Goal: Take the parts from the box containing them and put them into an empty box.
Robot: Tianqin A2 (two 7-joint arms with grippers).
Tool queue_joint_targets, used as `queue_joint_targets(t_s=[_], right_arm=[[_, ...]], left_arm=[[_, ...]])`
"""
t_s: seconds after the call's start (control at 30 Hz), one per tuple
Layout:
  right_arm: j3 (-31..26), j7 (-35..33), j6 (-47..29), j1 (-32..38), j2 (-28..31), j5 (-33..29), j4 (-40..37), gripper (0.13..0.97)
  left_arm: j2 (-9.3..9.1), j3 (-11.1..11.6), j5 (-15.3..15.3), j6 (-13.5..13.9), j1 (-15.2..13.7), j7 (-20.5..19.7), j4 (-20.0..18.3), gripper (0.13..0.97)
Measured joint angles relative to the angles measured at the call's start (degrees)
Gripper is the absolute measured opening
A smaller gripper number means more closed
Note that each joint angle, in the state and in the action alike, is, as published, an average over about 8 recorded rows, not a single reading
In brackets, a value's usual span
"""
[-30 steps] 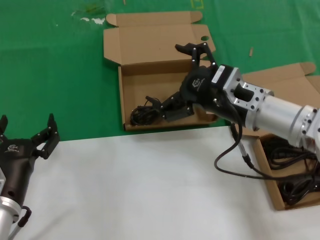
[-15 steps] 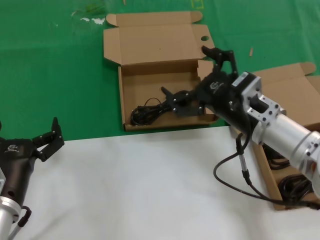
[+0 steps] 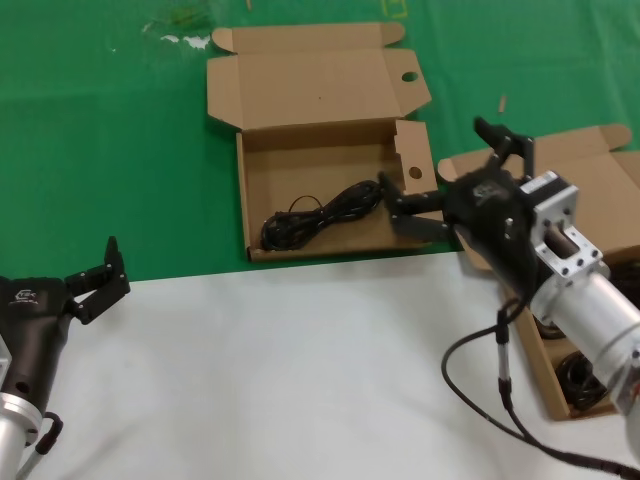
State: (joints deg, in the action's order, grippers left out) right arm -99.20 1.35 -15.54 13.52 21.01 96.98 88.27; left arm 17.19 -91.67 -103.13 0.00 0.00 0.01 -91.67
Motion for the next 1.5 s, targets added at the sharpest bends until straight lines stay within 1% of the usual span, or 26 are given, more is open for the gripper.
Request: queue_joint_targets(t_s=[0.5,0.67,1.5], right_arm=[[5.21,-0.92,10.75,-9.34,-2.64,4.26,2.35,0.966],[6.40,-1.15,13.21,-11.49,-3.24,5.23,2.89,0.966],[6.66,-1.19,13.74,-11.95,-3.38,5.44,3.01,0.966]], left_arm=[[0.00,0.00,-0.01,0.00,0.00,-0.01,0.00,0.966],[0.00,0.00,-0.01,0.00,0.00,-0.01,0.00,0.966],[0.00,0.00,0.00,0.00,0.00,-0.01,0.00,0.966]])
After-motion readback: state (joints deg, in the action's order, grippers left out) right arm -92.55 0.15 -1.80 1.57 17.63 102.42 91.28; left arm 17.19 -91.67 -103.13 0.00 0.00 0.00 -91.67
